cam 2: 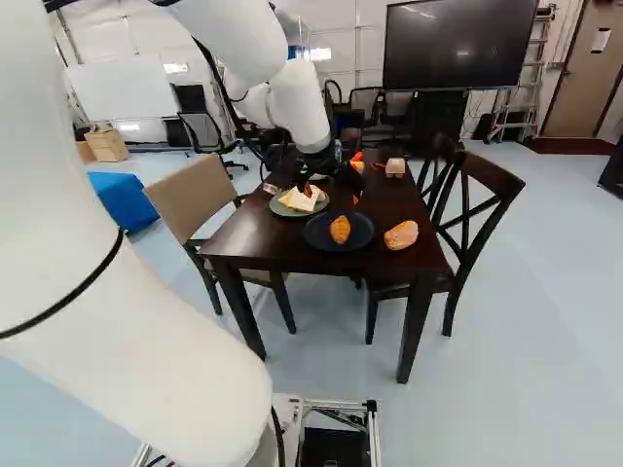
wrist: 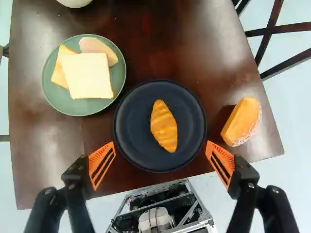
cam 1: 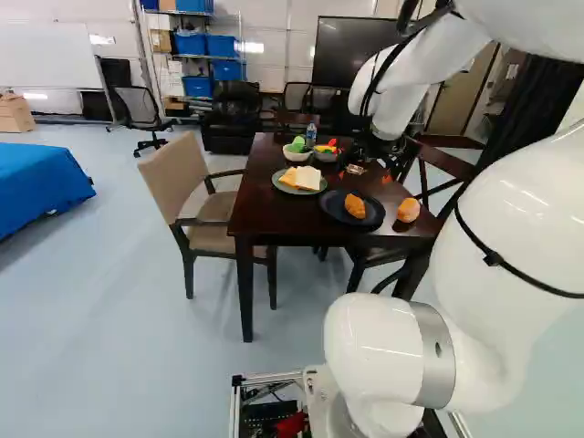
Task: Move the croissant to the empty plate
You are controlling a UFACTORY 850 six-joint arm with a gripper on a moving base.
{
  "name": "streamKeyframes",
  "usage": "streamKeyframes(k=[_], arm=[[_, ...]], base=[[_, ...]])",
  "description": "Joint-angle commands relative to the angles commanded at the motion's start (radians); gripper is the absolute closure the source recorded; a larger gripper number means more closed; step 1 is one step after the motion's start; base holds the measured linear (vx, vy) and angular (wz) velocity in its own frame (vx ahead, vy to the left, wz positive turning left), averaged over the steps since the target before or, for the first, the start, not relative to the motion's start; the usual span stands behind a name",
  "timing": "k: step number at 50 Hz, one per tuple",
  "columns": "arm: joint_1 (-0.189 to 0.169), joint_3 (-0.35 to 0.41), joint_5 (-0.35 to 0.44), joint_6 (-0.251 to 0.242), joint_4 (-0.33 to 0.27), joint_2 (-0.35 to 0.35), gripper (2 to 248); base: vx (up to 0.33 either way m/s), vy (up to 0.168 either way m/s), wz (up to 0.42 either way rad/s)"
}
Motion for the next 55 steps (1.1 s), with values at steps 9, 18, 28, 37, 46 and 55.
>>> streamKeyframes(k=[9,18,28,37,46,55], arm=[[0.003,0.008,0.014,0.000,0.000,0.002,3],[0.008,0.022,0.038,0.000,0.000,0.005,3],[0.017,0.044,0.075,0.000,0.000,0.011,3],[0.026,0.069,0.117,0.000,0.000,0.017,3],[0.037,0.099,0.169,0.000,0.000,0.024,3],[0.051,0.135,0.229,0.000,0.000,0.033,3]], base=[[0.000,0.000,0.000],[0.000,0.000,0.000],[0.000,0.000,0.000],[0.000,0.000,0.000],[0.000,0.000,0.000],[0.000,0.000,0.000]])
